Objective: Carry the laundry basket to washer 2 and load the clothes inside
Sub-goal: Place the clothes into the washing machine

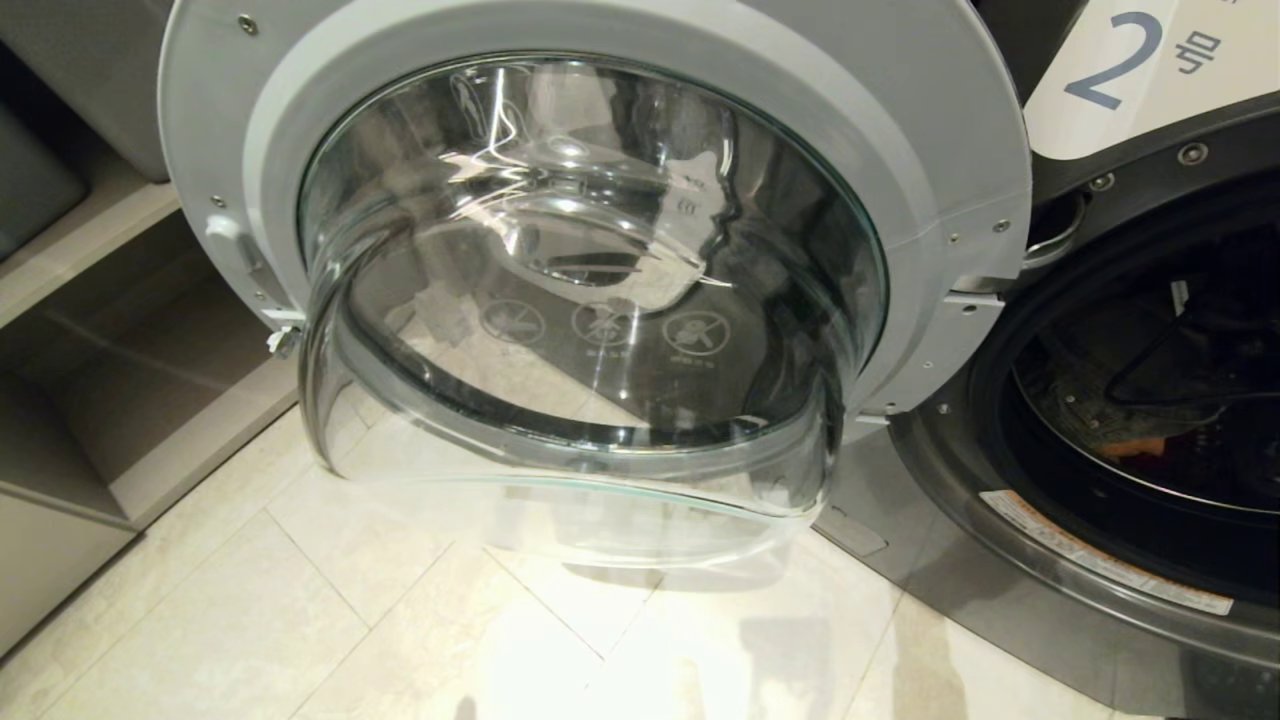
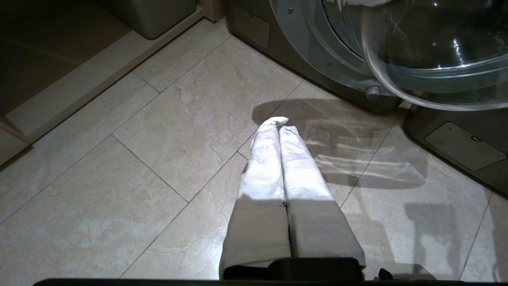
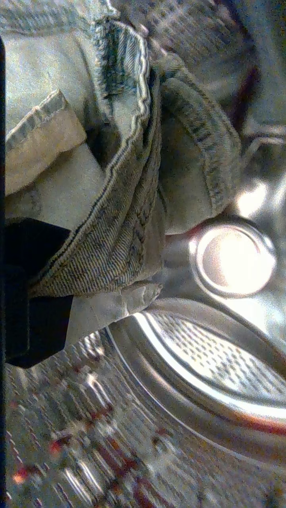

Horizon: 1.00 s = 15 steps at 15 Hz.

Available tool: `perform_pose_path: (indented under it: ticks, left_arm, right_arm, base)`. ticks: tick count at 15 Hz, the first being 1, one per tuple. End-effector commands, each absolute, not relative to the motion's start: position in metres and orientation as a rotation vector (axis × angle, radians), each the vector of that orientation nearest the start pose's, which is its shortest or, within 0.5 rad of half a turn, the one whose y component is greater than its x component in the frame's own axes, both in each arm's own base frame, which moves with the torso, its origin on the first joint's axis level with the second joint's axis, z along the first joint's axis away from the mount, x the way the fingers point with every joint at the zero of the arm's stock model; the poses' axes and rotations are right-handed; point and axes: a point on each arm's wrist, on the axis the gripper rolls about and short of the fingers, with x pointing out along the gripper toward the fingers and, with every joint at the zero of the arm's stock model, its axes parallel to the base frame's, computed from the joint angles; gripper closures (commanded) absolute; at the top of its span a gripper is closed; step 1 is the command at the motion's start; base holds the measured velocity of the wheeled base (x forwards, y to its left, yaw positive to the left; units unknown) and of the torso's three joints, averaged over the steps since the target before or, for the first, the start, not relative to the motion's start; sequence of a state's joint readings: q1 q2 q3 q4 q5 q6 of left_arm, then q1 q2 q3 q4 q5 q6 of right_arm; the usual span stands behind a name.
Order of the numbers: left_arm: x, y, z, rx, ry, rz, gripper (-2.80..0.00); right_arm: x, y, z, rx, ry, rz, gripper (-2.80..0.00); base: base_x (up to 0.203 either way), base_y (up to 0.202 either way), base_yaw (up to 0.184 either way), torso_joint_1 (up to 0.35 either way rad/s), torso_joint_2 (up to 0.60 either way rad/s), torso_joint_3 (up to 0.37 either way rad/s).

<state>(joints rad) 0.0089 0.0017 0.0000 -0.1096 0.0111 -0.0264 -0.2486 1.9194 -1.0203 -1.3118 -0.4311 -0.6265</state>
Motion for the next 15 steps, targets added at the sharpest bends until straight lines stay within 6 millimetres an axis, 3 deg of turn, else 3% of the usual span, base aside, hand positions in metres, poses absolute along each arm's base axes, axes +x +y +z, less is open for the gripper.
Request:
perform_pose_path:
  ticks: [1,3,4,9,12,15]
  left_arm:
    - [-0.020,0.000,0.076,-0.028,-0.069,0.019,0.00]
    - [-0.020,0.000,0.076,-0.027,-0.069,0.021,0.00]
    - [-0.020,0.000,0.076,-0.026,-0.069,0.020,0.00]
    - [-0.020,0.000,0.076,-0.027,-0.069,0.021,0.00]
    - [-0.020,0.000,0.076,-0.027,-0.068,0.021,0.00]
    - [-0.020,0.000,0.076,-0.027,-0.069,0.021,0.00]
  right_arm:
    - [0.344,-0.100,0.218,-0.554,-0.146,-0.753,0.00]
    - [0.339,-0.101,0.206,-0.555,-0.112,-0.712,0.00]
    - [0.338,-0.103,0.203,-0.556,-0.103,-0.708,-2.80]
    - [0.332,-0.101,0.182,-0.488,-0.008,-0.673,-2.80]
    - [0.307,-0.093,0.173,-0.457,0.040,-0.654,-2.80]
    - [0.279,-0.085,0.177,-0.387,0.026,-0.641,-2.80]
  base:
    - [0.000,0.000,0.000,0.000,0.00,0.000]
    - [0.000,0.000,0.000,0.000,0.00,0.000]
    - [0.000,0.000,0.000,0.000,0.00,0.000]
    - [0.000,0.000,0.000,0.000,0.00,0.000]
    - [0.000,0.000,0.000,0.000,0.00,0.000]
    - [0.000,0.000,0.000,0.000,0.00,0.000]
